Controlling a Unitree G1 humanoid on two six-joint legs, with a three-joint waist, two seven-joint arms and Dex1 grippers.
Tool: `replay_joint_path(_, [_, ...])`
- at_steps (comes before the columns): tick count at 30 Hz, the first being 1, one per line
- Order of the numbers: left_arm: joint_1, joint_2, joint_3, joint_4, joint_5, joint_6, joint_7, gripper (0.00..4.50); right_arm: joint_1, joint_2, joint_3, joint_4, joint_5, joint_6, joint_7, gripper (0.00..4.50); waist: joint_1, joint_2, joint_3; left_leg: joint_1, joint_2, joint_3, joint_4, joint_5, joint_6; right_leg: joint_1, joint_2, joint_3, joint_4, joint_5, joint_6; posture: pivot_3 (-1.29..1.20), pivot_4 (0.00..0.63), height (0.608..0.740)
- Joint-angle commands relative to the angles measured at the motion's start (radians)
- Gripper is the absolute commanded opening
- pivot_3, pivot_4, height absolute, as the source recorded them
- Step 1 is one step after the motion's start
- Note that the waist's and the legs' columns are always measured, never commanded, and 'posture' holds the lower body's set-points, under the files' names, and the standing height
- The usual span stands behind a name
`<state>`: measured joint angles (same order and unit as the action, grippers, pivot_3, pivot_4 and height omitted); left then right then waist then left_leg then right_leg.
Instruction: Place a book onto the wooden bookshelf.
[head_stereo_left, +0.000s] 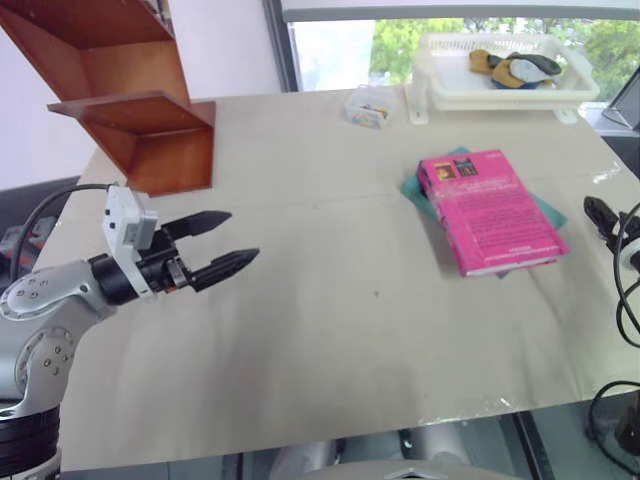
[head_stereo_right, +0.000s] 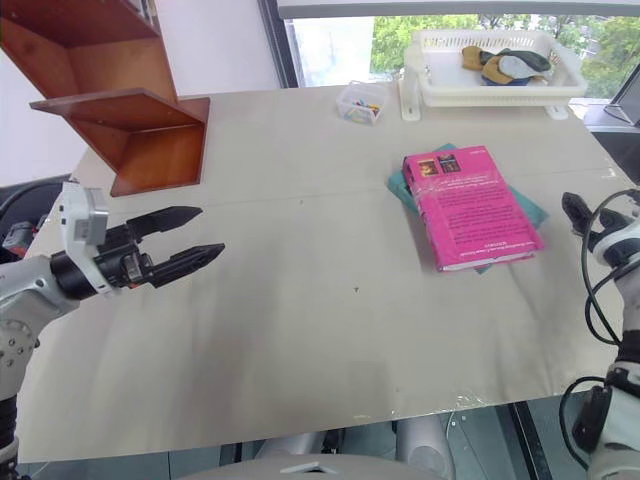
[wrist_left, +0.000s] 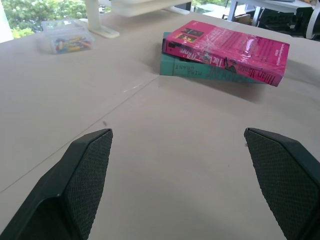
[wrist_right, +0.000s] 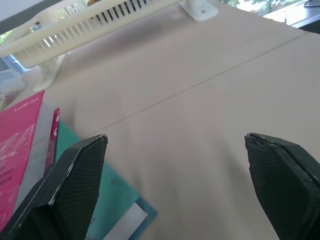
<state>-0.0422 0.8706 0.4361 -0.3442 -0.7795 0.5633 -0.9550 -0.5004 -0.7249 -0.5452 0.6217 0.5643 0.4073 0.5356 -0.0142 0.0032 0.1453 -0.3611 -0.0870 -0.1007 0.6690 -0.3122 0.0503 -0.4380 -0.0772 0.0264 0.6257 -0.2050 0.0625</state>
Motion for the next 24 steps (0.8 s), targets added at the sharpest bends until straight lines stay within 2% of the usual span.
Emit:
replay_joint_path(1, [-0.006, 0.004, 0.029, -0.02, -0.006, -0.009, 0.003, 4.44, 0.0, -0.025, 0.063, 0.004, -0.046, -0.034, 0.103, 4.5, 0.0, 0.0, 0.0, 0.0, 0.0, 0.0, 0.0, 0.0, 0.0, 0.0, 0.0, 0.0, 0.0, 0.0, 0.0, 0.0, 0.15, 0.74])
replay_joint_path(4, [-0.01, 0.002, 0.024, -0.019, -0.003, -0.011, 0.005, 4.44, 0.021, -0.006, 0.12, -0.001, -0.052, 0.025, 0.173, 4.5, -0.001, 0.0, 0.0, 0.0, 0.0, 0.0, 0.0, 0.0, 0.0, 0.0, 0.0, 0.0, 0.0, 0.0, 0.0, 0.0, 0.15, 0.74])
replay_joint_path(10, [-0.017, -0.015, 0.024, -0.034, -0.026, 0.004, 0.029, 4.44, 0.008, 0.039, 0.176, 0.044, -0.127, -0.086, 0.174, 4.5, -0.001, 0.0, 0.0, 0.0, 0.0, 0.0, 0.0, 0.0, 0.0, 0.0, 0.0, 0.001, 0.0, 0.0, 0.0, 0.0, 0.15, 0.74])
replay_joint_path(16, [-0.006, -0.015, 0.022, -0.042, -0.016, -0.004, 0.035, 4.44, 0.021, 0.114, 0.21, -0.038, -0.115, -0.09, 0.237, 4.5, -0.006, -0.002, -0.001, 0.001, 0.001, 0.0, 0.001, 0.0, 0.0, 0.0, 0.001, 0.001, 0.001, 0.0, -0.001, 0.0, 0.15, 0.74])
replay_joint_path(24, [-0.016, -0.013, 0.014, -0.036, -0.01, -0.009, 0.04, 4.44, -0.013, 0.147, 0.218, -0.046, -0.047, 0.041, 0.342, 4.5, -0.004, -0.002, -0.001, 0.001, 0.001, 0.0, 0.001, 0.0, 0.0, 0.0, 0.002, 0.001, 0.001, 0.001, -0.001, 0.0, 0.15, 0.74])
